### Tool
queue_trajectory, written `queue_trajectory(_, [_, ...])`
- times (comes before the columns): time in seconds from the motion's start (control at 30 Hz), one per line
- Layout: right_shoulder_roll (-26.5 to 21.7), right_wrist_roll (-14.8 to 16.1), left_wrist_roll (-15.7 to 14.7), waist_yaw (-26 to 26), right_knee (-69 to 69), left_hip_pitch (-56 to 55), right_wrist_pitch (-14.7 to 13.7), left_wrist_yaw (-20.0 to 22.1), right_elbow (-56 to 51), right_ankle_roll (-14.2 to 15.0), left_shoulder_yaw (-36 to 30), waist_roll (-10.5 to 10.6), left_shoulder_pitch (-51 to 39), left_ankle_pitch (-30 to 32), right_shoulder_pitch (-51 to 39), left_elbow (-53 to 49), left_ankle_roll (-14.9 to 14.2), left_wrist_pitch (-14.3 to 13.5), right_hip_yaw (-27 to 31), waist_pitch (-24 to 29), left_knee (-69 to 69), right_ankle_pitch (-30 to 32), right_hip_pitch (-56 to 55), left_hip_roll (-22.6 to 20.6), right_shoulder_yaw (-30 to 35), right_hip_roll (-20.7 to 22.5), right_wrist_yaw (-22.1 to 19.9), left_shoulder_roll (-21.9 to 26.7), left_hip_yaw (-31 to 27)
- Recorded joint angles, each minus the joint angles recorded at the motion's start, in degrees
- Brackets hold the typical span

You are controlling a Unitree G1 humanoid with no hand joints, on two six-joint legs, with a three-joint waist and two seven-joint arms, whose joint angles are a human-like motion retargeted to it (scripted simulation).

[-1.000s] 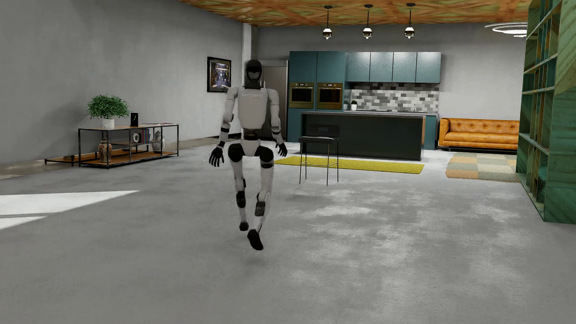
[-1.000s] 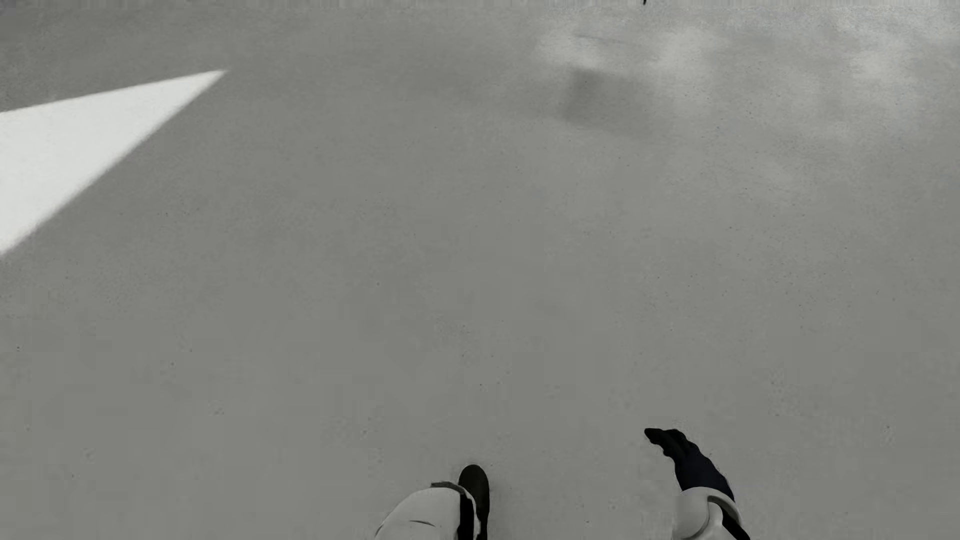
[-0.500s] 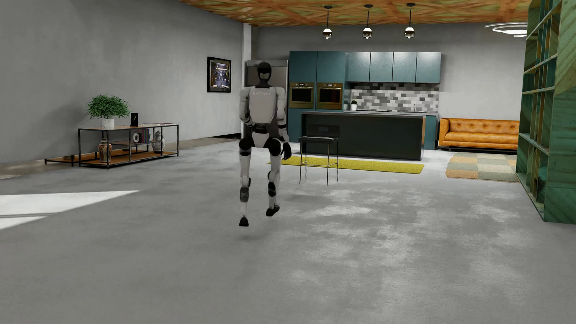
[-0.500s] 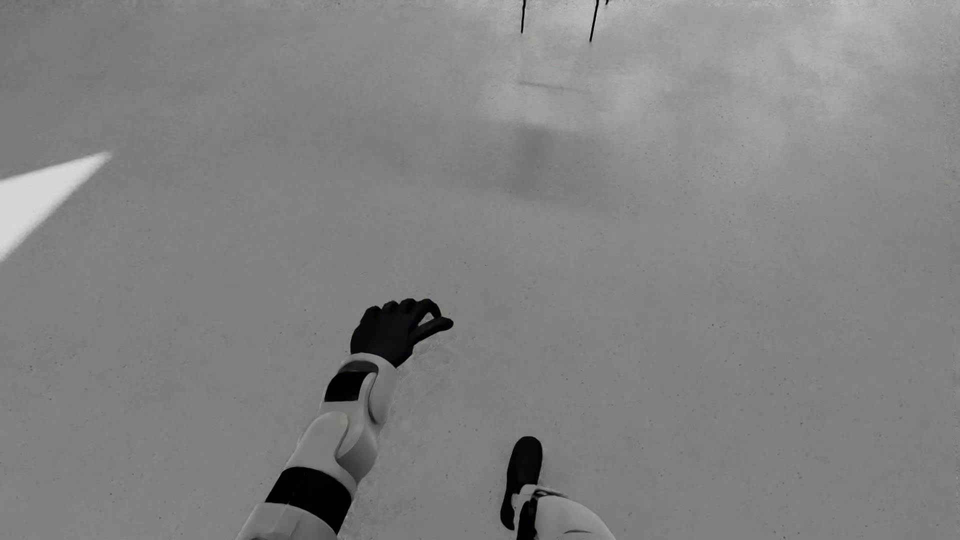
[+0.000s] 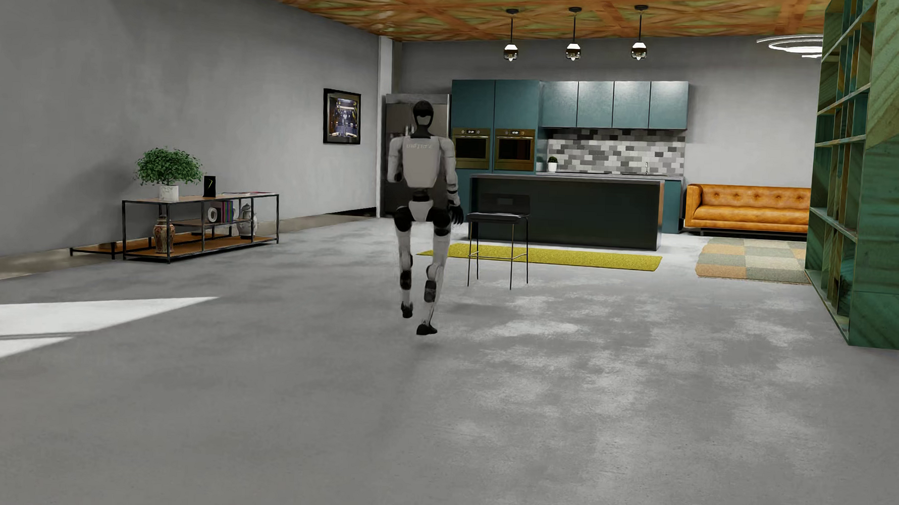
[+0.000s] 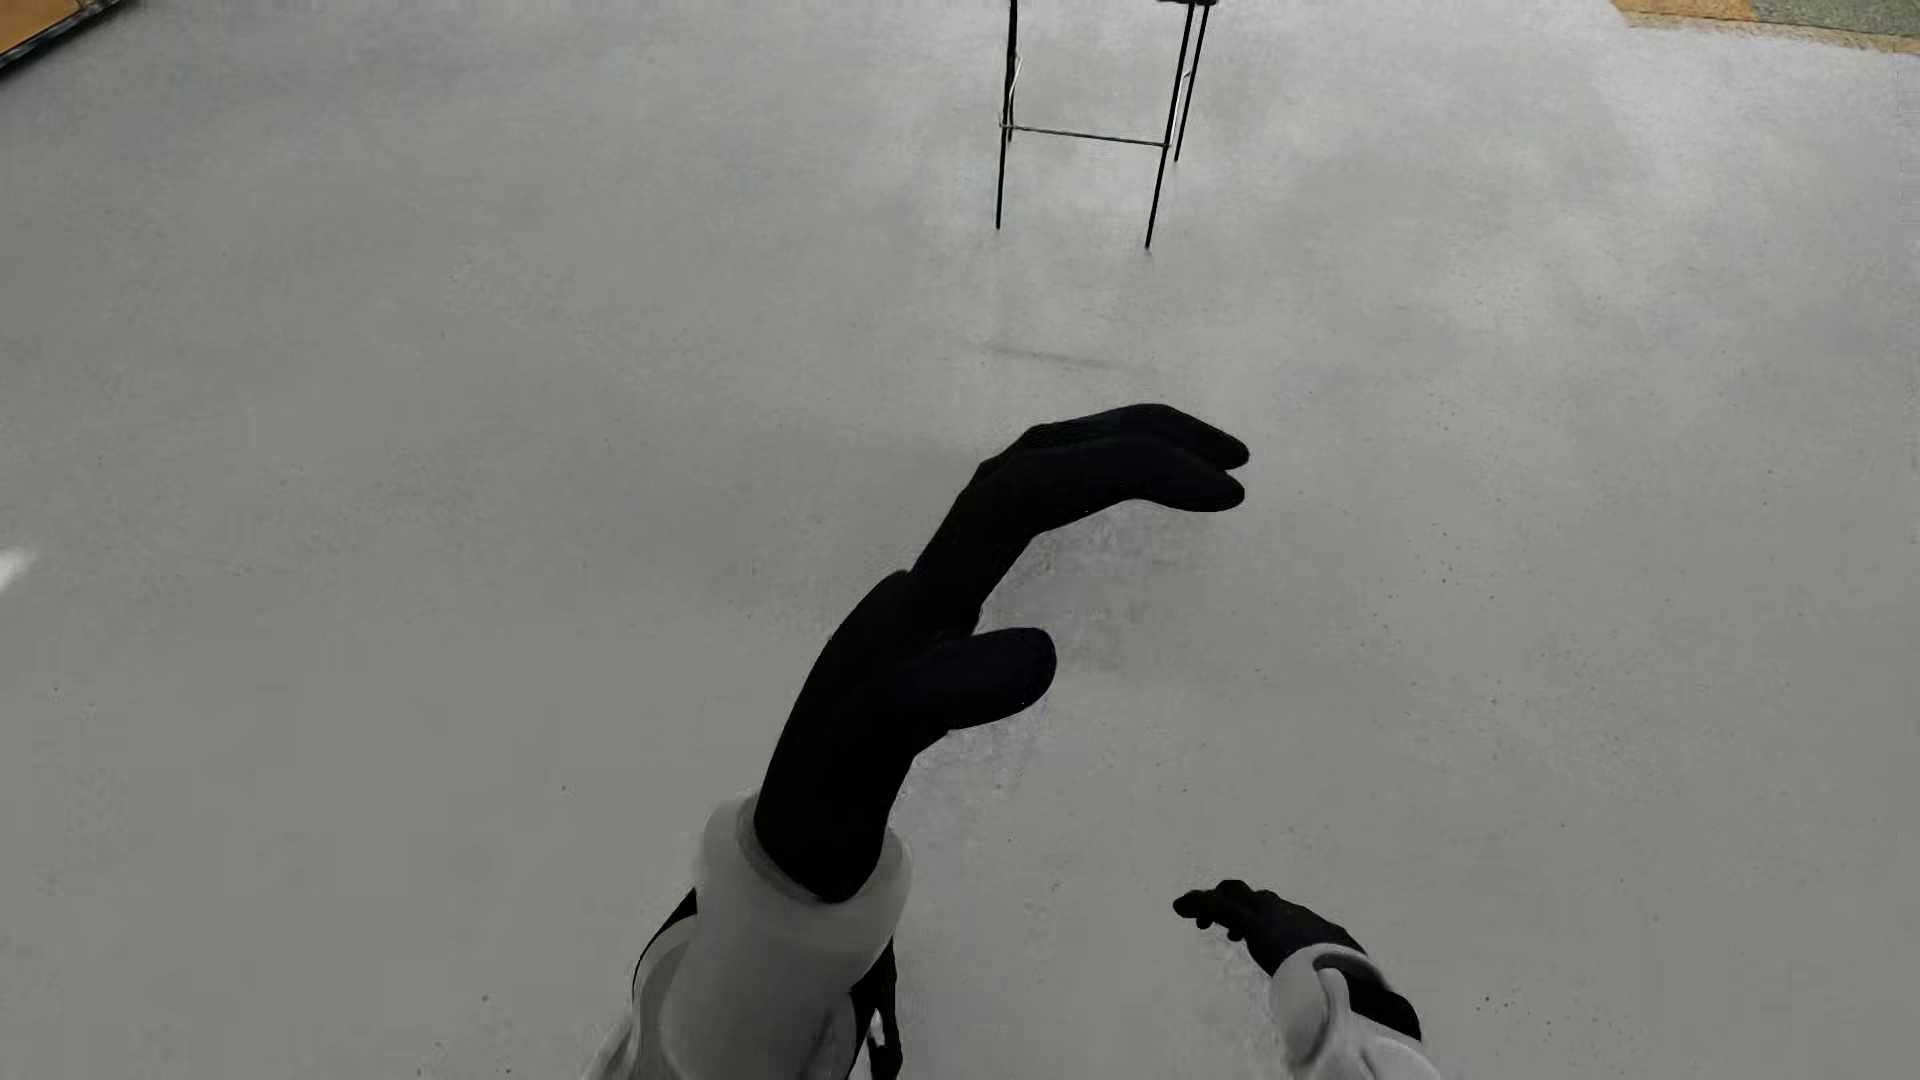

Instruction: Head to the stool

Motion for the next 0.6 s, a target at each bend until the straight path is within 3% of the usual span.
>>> queue_trajectory(0.03, [-0.62, -0.50, -1.04, -0.20, -0.33, -0.29, 0.30, 0.61, 0.05, 0.71, -0.54, -0.08, -3.94, -2.25, -2.10, -0.87, -5.68, 1.73, 0.35, -0.15, -3.95, -0.47, 2.88, -1.23, 1.54, -0.06, 0.12, -0.27, -0.36])
queue_trajectory(0.07, [-0.89, -0.06, -1.75, -0.51, 1.42, -1.01, 0.93, 1.04, -0.88, 1.10, -0.91, -0.31, -7.42, 0.14, -2.82, -0.74, -4.48, 2.72, 0.04, -0.21, -0.70, -0.74, 5.47, -2.17, 1.23, -0.49, -0.36, -0.54, -0.42])
queue_trajectory(0.1, [-0.76, 1.13, -2.15, -0.61, 3.37, -1.69, 1.57, 1.53, -2.56, 1.31, -1.24, -0.72, -9.54, 4.83, -2.16, -0.09, 1.84, 3.31, -0.41, -0.19, 4.41, 1.11, 7.52, -3.63, -0.21, -1.49, -1.38, -0.98, -1.78])
queue_trajectory(0.13, [-0.14, 3.06, -3.03, -0.59, 7.40, -1.41, 1.72, 2.36, -4.56, 0.64, -1.60, -1.27, -10.04, 10.18, -0.44, 0.56, 3.88, 3.65, -0.38, -0.12, 9.27, 4.81, 8.64, -4.68, -1.97, -2.79, -2.69, -1.53, -2.82])
queue_trajectory(0.17, [0.52, 5.47, -2.97, -0.49, 15.00, -1.30, 1.70, 3.22, -6.28, 0.79, -1.60, -2.01, -9.43, 8.75, 1.90, 0.88, 7.15, 3.78, -0.08, 0.10, 15.14, 10.73, 7.31, -4.97, -3.67, -4.96, -3.54, -2.00, -1.88])
queue_trajectory(0.23, [1.50, 9.00, 3.02, -0.26, 38.13, 2.03, 1.98, 5.91, -7.95, 1.33, -0.34, -3.93, -6.69, -0.20, 6.81, 0.67, 7.48, 2.56, 0.62, 0.65, 22.33, 23.45, -1.45, -5.58, -5.22, -12.03, -3.35, -2.55, 1.22])
queue_trajectory(0.27, [1.43, 8.13, 5.64, -0.55, 47.53, 4.94, 2.34, 6.35, -8.04, 0.46, -0.16, -5.00, -5.67, -3.34, 9.28, 0.36, 7.31, 2.22, 1.82, 0.86, 22.70, 25.18, -7.40, -6.49, -4.56, -15.30, -2.88, -2.77, 2.60])
queue_trajectory(0.3, [1.37, 6.67, 8.04, -1.13, 54.03, 8.28, 2.57, 6.72, -7.72, -1.67, -0.24, -5.89, -5.01, -5.62, 11.64, 0.42, 7.23, 2.05, 2.87, 0.99, 21.85, 20.80, -13.21, -7.40, -3.84, -16.54, -2.30, -2.87, 3.13])
queue_trajectory(0.37, [1.37, 4.56, 12.57, -2.89, 59.09, 14.95, 3.86, 8.60, -6.24, -2.30, -1.25, -6.75, -5.32, -8.53, 16.39, 1.77, 6.83, 1.86, 1.87, 1.04, 18.52, 19.23, -23.56, -9.34, -4.20, -18.57, -1.03, -3.48, 2.38])
queue_trajectory(0.47, [1.88, 4.99, 20.79, -5.55, 47.76, 24.62, 5.67, 11.30, -3.11, -1.79, -1.09, -6.75, -6.06, -12.30, 23.66, 2.05, 5.87, 2.87, -0.26, 0.61, 11.94, 18.48, -35.55, -11.98, -8.23, -17.13, 0.00, -4.08, 0.14])
queue_trajectory(0.53, [2.35, 5.02, 25.74, -6.33, 26.82, 30.09, 6.55, 12.34, -0.52, -1.12, -1.11, -6.45, -6.42, -15.20, 27.92, 1.45, 5.22, 4.31, -2.50, 0.07, 8.37, 19.36, -38.78, -13.17, -11.10, -15.33, 0.06, -4.16, -1.22])
queue_trajectory(0.57, [2.73, 4.64, 26.65, -6.47, 11.93, 32.37, 6.82, 12.50, 0.76, 0.30, -1.90, -6.28, -6.83, -16.82, 29.72, 1.20, 4.78, 4.72, -3.01, -0.21, 7.13, 19.99, -38.27, -13.55, -12.25, -13.55, 0.32, -3.95, -2.02])
queue_trajectory(0.6, [3.35, 4.10, 25.98, -6.48, -2.35, 34.78, 6.88, 12.34, 2.03, -0.07, -2.98, -6.01, -7.14, -17.65, 31.15, 1.04, 4.26, 5.00, -2.60, -0.43, 5.53, 21.95, -37.25, -13.50, -13.05, -11.34, 0.70, -3.67, -2.87])
